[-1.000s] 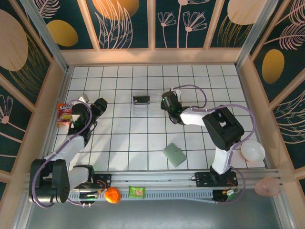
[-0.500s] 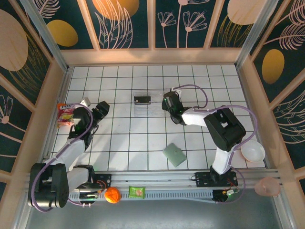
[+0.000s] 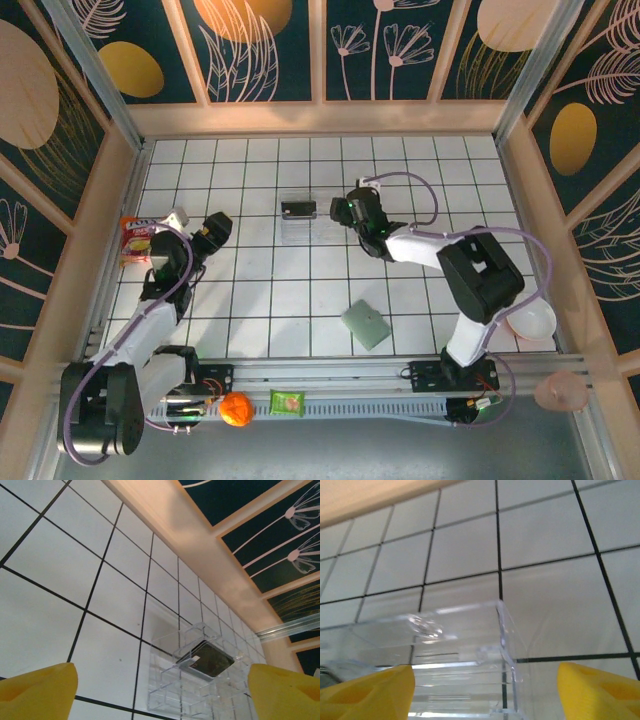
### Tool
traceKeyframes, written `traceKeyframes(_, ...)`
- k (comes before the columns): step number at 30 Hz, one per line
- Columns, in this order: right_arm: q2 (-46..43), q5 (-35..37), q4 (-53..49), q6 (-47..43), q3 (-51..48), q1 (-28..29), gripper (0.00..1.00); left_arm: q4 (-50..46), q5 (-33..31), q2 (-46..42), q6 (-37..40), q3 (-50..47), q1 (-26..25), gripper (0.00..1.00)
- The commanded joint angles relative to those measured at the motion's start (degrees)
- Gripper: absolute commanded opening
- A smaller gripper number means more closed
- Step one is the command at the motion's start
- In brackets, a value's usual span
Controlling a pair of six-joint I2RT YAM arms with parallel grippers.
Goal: Take the credit cards out of the card holder
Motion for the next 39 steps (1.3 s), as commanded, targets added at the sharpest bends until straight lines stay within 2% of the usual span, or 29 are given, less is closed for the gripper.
traceKeyframes(1,-7.82,0.53,-1.85,0.12,-2.54,0.54,0.76,-0.65,1.83,-2.1,0.5,1.67,-0.31,0.92)
traceKeyframes(3,-11.82,-2.36,-5.47,1.12,-4.42,0.89,0.77,-0.66,3.16,-2.58,0.48,1.87,-0.29,0.94)
traceKeyframes(8,-22.86,-11.6,-22.44,3.78,-8.6,2.86,0.77,0.09,5.46,-3.32,0.96,1.21,-0.27,0.99)
traceKeyframes(13,-31.28,-18.61,-40.94,6.47,-11.69,6.36,0.77,6.83,8.16,-1.25,-1.09,-1.99,-0.29,0.99)
traceKeyframes(15,-33.04,-20.95,-45.47,8.37,-12.71,7.57,0.77,10.07,9.08,0.2,-2.15,-3.32,-0.31,0.99)
traceKeyframes(22,-35.22,-25.9,-50.46,13.27,-17.58,10.11,0.76,15.81,12.02,3.78,-3.94,-4.46,-0.31,0.99)
traceKeyframes(34,-36.66,-30.27,-51.51,14.93,-23.4,8.97,0.77,14.96,13.67,5.27,-3.63,-4.02,-0.3,0.74)
traceKeyframes(39,-38.14,-32.51,-50.78,16.33,-25.9,9.01,0.77,15.04,14.45,5.47,-3.75,-3.75,-0.33,0.74)
